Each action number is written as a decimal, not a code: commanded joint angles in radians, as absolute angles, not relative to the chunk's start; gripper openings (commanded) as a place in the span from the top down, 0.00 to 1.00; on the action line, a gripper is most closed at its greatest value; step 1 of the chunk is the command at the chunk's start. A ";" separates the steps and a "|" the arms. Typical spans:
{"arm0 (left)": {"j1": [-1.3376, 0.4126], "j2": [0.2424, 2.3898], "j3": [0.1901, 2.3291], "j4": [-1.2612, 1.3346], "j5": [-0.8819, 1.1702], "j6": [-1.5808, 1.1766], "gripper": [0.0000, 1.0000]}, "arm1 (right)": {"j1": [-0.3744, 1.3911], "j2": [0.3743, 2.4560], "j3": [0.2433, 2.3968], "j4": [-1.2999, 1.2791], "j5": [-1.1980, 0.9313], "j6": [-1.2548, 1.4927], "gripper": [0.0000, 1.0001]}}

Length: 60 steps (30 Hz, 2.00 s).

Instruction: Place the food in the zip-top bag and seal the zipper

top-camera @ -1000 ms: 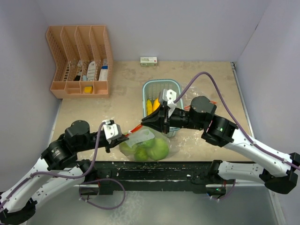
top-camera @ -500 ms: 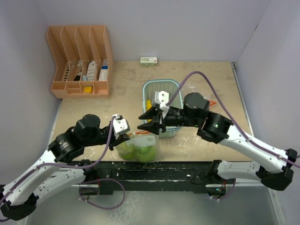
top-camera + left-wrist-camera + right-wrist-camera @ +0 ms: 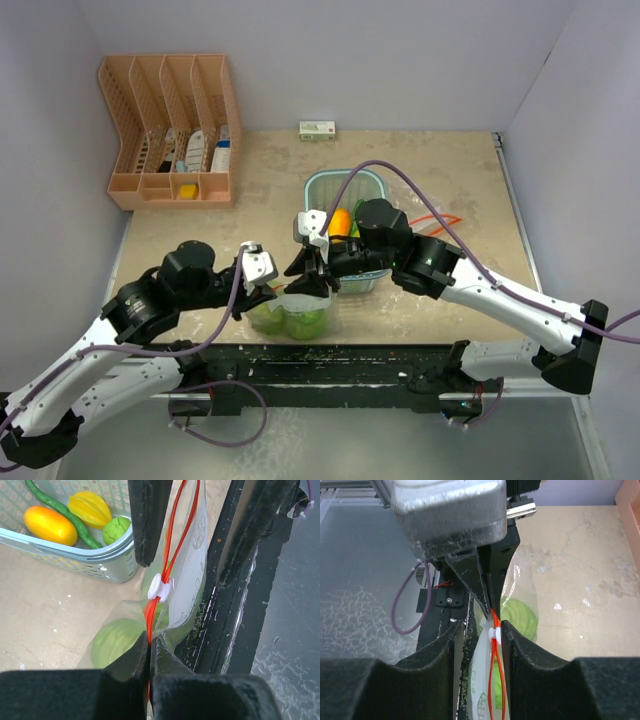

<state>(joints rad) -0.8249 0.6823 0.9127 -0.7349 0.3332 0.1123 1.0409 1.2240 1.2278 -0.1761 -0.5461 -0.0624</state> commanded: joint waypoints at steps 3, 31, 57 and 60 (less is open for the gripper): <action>-0.822 0.658 0.963 -0.664 0.365 0.090 1.00 | 1.046 1.247 1.242 -0.150 -0.624 -0.098 0.62; -0.821 0.644 0.986 -0.668 0.336 0.094 1.00 | 1.047 1.290 1.263 -0.215 -0.585 -0.092 0.79; -0.821 0.560 1.047 -0.768 0.164 0.120 1.00 | 1.042 1.062 1.185 -0.336 -0.319 -0.036 1.00; -0.822 0.555 1.050 -0.769 0.140 0.115 1.00 | 1.043 1.028 1.190 -0.364 -0.254 -0.030 1.00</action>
<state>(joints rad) -0.8261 0.5774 0.9913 -0.7994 0.2089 0.1143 1.0470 1.0855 1.1881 -0.3084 -0.3550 -0.0494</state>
